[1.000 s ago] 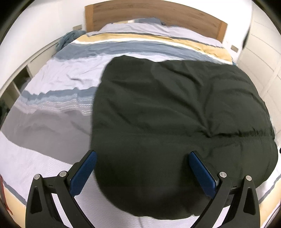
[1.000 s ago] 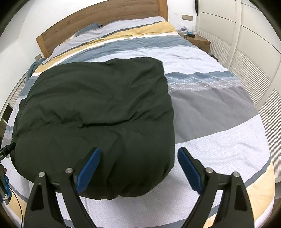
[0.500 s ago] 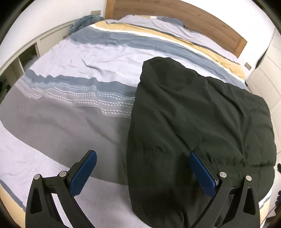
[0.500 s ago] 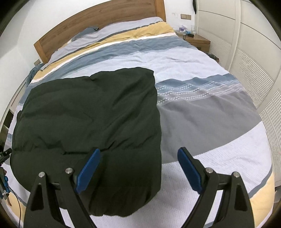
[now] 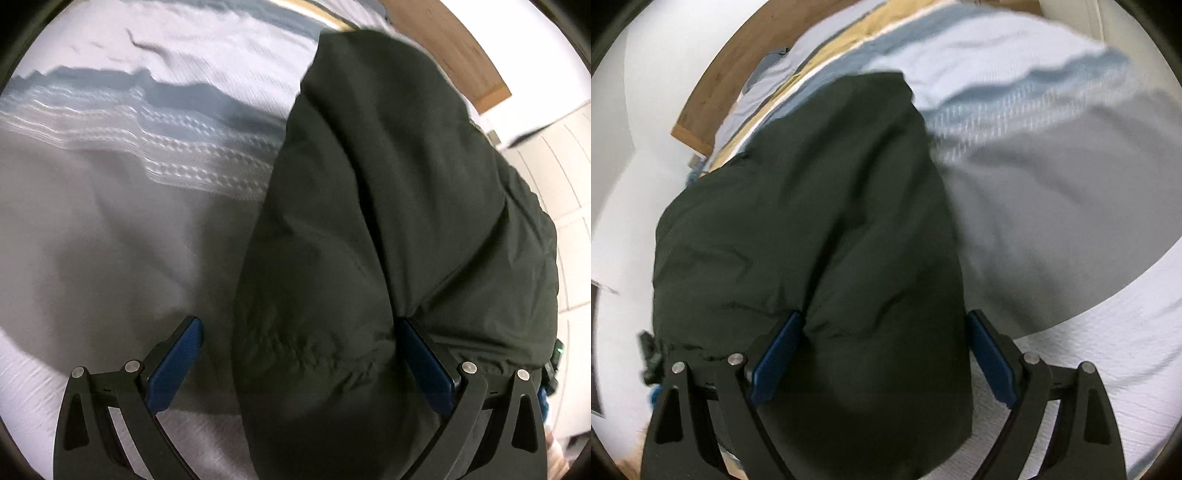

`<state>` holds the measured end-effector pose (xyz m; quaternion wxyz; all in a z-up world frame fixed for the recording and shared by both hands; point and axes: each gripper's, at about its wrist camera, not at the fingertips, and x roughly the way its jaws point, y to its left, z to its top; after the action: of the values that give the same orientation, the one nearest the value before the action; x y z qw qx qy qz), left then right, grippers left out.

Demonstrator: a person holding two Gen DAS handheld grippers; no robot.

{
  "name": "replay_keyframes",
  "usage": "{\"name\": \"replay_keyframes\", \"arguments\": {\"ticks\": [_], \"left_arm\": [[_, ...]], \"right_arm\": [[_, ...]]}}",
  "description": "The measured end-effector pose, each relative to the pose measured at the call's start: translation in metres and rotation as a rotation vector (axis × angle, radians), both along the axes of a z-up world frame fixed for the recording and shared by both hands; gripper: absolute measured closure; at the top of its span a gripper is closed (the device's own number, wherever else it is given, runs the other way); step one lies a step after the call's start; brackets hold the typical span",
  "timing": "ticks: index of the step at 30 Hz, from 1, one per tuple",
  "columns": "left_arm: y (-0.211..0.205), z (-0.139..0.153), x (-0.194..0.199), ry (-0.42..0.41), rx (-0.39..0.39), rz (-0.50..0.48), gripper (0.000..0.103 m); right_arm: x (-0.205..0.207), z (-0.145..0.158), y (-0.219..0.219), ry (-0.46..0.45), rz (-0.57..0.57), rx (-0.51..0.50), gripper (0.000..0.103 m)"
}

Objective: Fold large clothes

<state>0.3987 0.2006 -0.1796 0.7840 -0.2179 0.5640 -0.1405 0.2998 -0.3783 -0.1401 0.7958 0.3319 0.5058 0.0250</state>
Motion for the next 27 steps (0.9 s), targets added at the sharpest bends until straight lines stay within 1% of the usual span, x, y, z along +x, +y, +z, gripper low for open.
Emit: {"name": "replay_keyframes", "arguments": {"ticks": [1, 3, 4, 6, 8, 10, 13, 14, 16, 19, 24, 26, 27], "left_arm": [[0.000, -0.004, 0.002, 0.006, -0.025, -0.008, 0.001], [0.000, -0.014, 0.005, 0.025, -0.089, -0.024, 0.001], [0.001, -0.021, 0.007, 0.040, -0.137, -0.031, 0.001], [0.004, -0.030, 0.008, 0.050, -0.205, -0.032, 0.001], [0.007, -0.036, 0.008, 0.043, -0.275, -0.039, 0.001], [0.007, -0.039, 0.007, 0.034, -0.325, -0.054, 0.001], [-0.009, -0.038, 0.005, 0.036, -0.450, -0.121, 0.001], [-0.023, -0.036, 0.004, 0.038, -0.479, -0.174, 0.001], [-0.036, -0.038, 0.004, 0.039, -0.435, -0.200, 0.001], [-0.038, -0.044, 0.005, 0.055, -0.435, -0.162, 0.001], [-0.048, -0.039, -0.004, 0.066, -0.382, -0.149, 0.001], [-0.053, -0.036, -0.005, 0.069, -0.363, -0.139, 0.001], [-0.055, -0.034, -0.006, 0.068, -0.355, -0.130, 0.004]], "right_arm": [[0.002, -0.007, -0.003, 0.007, 0.006, 0.031, 0.003], [0.006, -0.021, -0.007, 0.020, 0.023, 0.106, 0.002], [0.009, -0.027, -0.008, 0.024, 0.031, 0.140, 0.002], [0.014, -0.039, -0.009, 0.028, 0.048, 0.210, 0.002], [0.019, -0.048, -0.008, 0.021, 0.069, 0.257, 0.002], [0.024, -0.055, -0.004, 0.003, 0.092, 0.305, 0.001], [0.036, -0.061, 0.012, -0.009, 0.174, 0.371, 0.000], [0.040, -0.063, 0.015, -0.005, 0.193, 0.385, 0.000], [0.046, -0.067, 0.019, 0.004, 0.218, 0.404, 0.000], [0.049, -0.073, 0.018, 0.013, 0.216, 0.417, 0.000], [0.048, -0.077, 0.023, -0.020, 0.188, 0.384, 0.000], [0.051, -0.078, 0.029, -0.012, 0.175, 0.365, 0.000], [0.055, -0.078, 0.031, -0.008, 0.175, 0.363, 0.000]]}}
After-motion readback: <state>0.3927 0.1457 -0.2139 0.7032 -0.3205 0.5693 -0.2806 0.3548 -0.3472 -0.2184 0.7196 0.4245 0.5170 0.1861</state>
